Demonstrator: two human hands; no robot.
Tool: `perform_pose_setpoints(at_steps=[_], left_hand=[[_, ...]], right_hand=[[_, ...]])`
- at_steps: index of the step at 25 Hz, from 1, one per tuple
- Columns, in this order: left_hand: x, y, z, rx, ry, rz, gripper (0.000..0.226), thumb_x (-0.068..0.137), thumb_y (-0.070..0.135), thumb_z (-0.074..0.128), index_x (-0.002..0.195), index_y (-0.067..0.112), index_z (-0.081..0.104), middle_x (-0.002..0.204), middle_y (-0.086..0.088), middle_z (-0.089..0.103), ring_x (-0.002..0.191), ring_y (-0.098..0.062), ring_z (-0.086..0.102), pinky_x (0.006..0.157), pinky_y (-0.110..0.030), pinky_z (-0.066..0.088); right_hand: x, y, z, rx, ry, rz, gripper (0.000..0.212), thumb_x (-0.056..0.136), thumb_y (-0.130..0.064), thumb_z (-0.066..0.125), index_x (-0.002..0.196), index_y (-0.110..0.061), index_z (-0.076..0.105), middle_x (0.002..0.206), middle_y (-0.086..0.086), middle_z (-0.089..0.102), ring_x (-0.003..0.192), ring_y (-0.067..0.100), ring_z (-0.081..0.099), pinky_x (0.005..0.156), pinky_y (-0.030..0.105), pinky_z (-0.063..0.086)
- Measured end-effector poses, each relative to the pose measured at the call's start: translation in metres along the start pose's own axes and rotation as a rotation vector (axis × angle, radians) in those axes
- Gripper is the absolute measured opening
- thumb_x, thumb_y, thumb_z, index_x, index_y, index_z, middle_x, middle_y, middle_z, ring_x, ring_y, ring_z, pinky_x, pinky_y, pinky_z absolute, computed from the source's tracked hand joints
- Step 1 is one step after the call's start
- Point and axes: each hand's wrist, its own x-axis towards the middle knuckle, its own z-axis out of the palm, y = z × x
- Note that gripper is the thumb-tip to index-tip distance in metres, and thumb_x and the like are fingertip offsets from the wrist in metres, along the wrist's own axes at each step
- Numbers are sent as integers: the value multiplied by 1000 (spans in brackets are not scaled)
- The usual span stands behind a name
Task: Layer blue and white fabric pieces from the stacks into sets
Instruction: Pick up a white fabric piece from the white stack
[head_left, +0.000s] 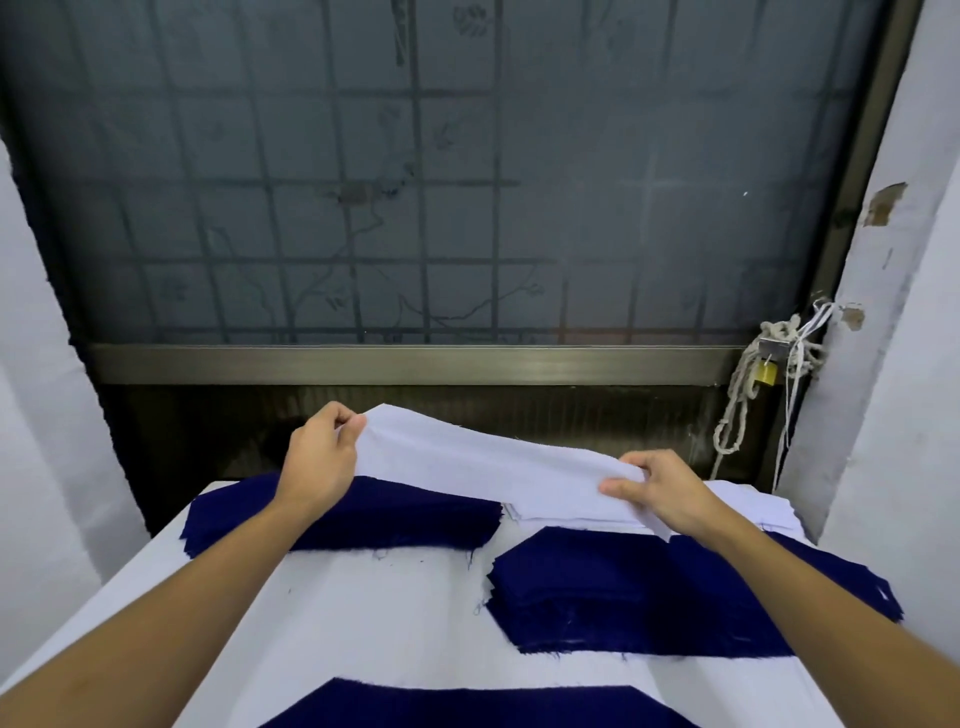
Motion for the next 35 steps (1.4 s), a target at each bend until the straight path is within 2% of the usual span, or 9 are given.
perform_pose_setpoints(at_steps=[3, 6, 11, 14, 18, 22, 26, 30, 35], left_hand=[[-10, -21, -18, 22, -3, -61, 15, 105, 32, 53, 92, 26, 58, 81, 6, 63, 75, -14, 63, 61, -27, 48], [-28, -43, -30, 62, -20, -80, 17, 104, 34, 55, 99, 20, 62, 88, 7, 64, 80, -9, 60, 71, -27, 46], [-56, -47, -49, 36, 33, -111, 22, 103, 35, 58, 97, 15, 65, 89, 1, 67, 79, -10, 59, 67, -25, 43], [-80, -47, -56, -11, 33, -125, 22, 102, 34, 58, 98, 14, 65, 89, 0, 67, 79, -10, 60, 60, -22, 42], [-121, -55, -55, -31, 8, -150, 18, 101, 34, 60, 97, 17, 65, 90, 4, 66, 81, -8, 60, 62, -20, 43], [-166, -82, -51, -55, -85, -185, 19, 100, 36, 61, 88, 22, 63, 91, 8, 69, 92, -14, 62, 73, -27, 43], [-202, -105, -41, 35, -150, -215, 18, 99, 41, 61, 87, 28, 63, 96, 8, 72, 98, -13, 62, 76, -33, 48], [-225, -114, -28, 169, -159, -210, 18, 99, 45, 60, 85, 35, 59, 87, 13, 70, 80, -6, 64, 63, -29, 50], [-229, -116, -25, 200, -131, -196, 18, 97, 41, 65, 82, 33, 58, 75, 16, 67, 69, -5, 61, 56, -28, 47]], right_hand=[[-14, -2, 5, 117, 22, 48, 14, 94, -32, 70, 101, -22, 76, 92, -4, 78, 88, 17, 74, 78, 32, 59], [-28, -1, 19, 125, 80, 78, 25, 101, -36, 60, 94, -18, 75, 89, 0, 75, 91, 19, 70, 75, 30, 55], [-46, -8, 35, 151, 180, 62, 37, 105, -37, 50, 86, -15, 73, 82, -1, 70, 88, 20, 66, 69, 29, 52], [-65, -6, 42, 185, 215, 94, 39, 104, -38, 50, 82, -12, 68, 73, -7, 67, 81, 15, 64, 64, 28, 50], [-103, 12, 55, 191, 256, 95, 44, 101, -36, 56, 68, -7, 52, 57, -7, 47, 55, 2, 46, 62, 34, 40], [-144, 36, 75, 185, 242, 116, 39, 99, -30, 60, 64, -14, 54, 61, -7, 53, 57, 1, 51, 64, 31, 42], [-169, 59, 90, 126, 250, 113, 41, 98, -23, 62, 62, -18, 42, 59, -7, 46, 57, 7, 43, 63, 33, 38], [-178, 80, 97, -19, 282, 148, 36, 94, -22, 67, 66, -10, 48, 56, -1, 47, 55, 12, 42, 58, 33, 37], [-179, 81, 102, -215, 288, 124, 25, 89, -21, 73, 76, -25, 52, 67, -2, 57, 63, 15, 55, 56, 26, 43]])
